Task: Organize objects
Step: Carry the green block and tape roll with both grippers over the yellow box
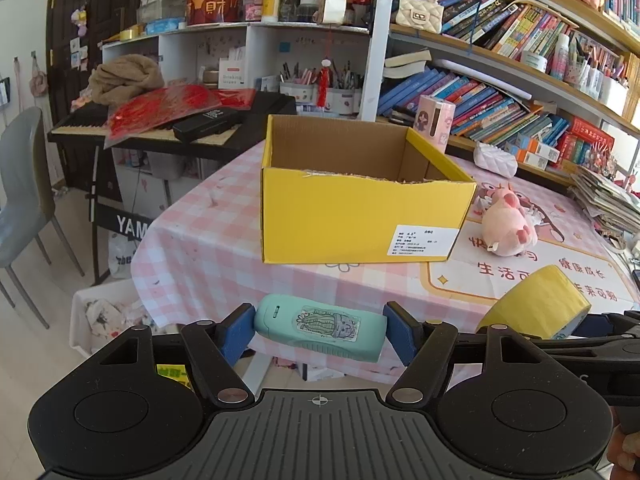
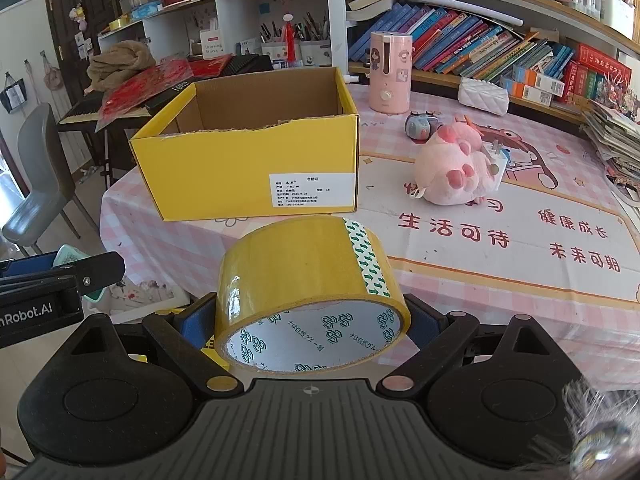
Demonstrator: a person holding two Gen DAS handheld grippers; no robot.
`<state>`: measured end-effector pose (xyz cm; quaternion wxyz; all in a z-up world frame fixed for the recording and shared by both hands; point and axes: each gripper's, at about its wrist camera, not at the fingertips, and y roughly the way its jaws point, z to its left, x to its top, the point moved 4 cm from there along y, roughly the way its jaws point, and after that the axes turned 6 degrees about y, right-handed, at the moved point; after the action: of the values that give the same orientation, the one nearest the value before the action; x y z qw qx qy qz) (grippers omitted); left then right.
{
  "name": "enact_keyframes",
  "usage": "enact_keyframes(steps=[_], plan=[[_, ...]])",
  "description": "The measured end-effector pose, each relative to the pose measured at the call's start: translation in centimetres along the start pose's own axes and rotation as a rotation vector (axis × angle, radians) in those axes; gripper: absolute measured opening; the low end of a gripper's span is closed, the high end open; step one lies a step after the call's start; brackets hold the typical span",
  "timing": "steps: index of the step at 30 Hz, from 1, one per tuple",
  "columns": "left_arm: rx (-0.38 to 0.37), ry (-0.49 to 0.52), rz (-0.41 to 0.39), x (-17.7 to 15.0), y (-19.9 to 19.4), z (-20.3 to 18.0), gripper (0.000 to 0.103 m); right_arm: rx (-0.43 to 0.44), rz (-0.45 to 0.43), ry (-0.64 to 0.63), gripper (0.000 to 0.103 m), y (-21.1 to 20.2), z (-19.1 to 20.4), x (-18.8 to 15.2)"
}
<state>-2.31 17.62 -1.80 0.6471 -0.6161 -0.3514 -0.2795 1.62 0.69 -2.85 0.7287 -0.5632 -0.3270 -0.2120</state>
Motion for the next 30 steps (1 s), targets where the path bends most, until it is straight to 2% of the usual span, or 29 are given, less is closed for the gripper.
enact_keyframes(steps=[11,17,23,30], plan=[[0.022,0.005,-0.008,0.3,0.1,0.3,0.070,0.022,0.002,-0.015,0.094,0.6,0.6,0.3],[0.035,0.004,-0.032,1.6,0.5,0.7,0.070,0.031,-0.026,-0.003,0.094,1.3,0.5,1.7],[0.039,0.004,-0.072,4.3,1.5,0.8,0.070,0.048,-0.123,-0.027,0.094,1.3,0.6,4.9],[0.052,-0.047,-0.128,8.4,3.8,1.5,0.070,0.083,-0.278,-0.065,0.094,1.7,0.9,11.1]])
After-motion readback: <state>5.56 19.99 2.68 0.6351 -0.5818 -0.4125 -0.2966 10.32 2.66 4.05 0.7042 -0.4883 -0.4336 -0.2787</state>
